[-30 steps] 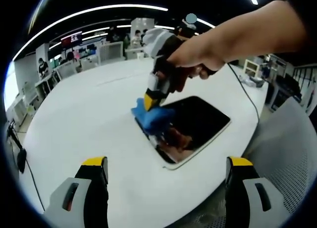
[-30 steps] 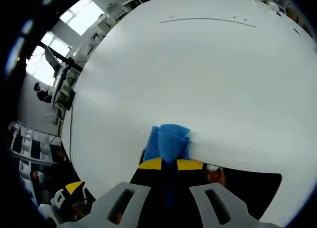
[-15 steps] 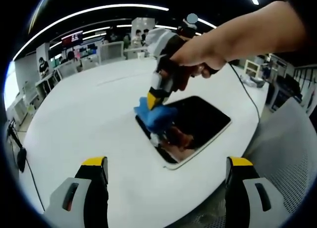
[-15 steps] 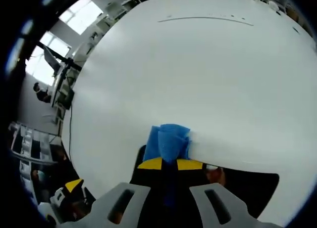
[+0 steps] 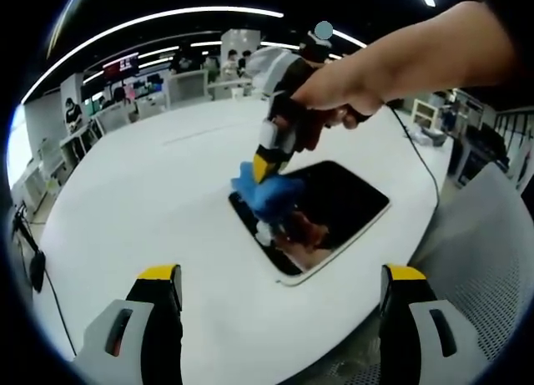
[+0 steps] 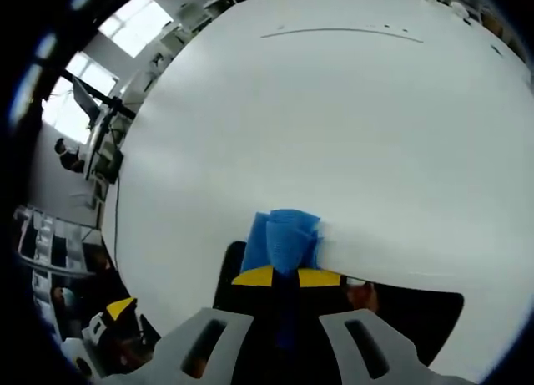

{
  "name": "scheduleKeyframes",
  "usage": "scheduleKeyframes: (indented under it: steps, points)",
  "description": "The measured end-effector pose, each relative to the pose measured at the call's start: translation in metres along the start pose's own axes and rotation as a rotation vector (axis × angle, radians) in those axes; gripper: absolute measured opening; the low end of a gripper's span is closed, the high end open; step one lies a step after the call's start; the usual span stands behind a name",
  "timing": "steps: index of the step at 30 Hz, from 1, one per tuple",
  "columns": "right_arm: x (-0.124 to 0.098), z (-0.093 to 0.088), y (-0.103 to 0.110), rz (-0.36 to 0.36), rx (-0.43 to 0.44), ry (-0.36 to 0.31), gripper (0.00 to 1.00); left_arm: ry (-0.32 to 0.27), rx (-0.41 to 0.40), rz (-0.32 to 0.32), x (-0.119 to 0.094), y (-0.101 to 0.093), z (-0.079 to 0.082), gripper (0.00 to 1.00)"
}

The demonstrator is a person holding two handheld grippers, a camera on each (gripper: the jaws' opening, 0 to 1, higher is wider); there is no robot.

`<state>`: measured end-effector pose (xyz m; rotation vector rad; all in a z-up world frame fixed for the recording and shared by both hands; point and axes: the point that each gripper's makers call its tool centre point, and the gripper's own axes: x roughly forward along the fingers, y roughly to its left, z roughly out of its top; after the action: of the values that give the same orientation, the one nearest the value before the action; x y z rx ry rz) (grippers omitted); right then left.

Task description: Wipe the mirror surface with the cleaning cloth until all visible marks leave the cleaned area.

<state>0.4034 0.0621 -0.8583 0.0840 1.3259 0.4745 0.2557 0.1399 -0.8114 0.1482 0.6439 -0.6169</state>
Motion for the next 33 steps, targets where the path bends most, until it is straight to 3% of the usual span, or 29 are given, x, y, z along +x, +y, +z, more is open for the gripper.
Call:
scheduleKeyframes:
  steps: [13, 17, 33]
  points:
    - [0.0, 0.0, -0.004, -0.006, -0.01, -0.002, 0.02, 0.001, 0.008, 0.004, -0.001, 0.0, 0.0, 0.99]
    - [0.0, -0.002, -0.002, -0.018, -0.04, -0.012, 0.02, -0.062, 0.07, 0.075, -0.007, 0.01, 0.015, 0.99]
    - [-0.004, -0.016, 0.006, -0.017, -0.066, -0.012, 0.02, -0.041, 0.039, 0.051, -0.006, 0.007, 0.011, 0.99]
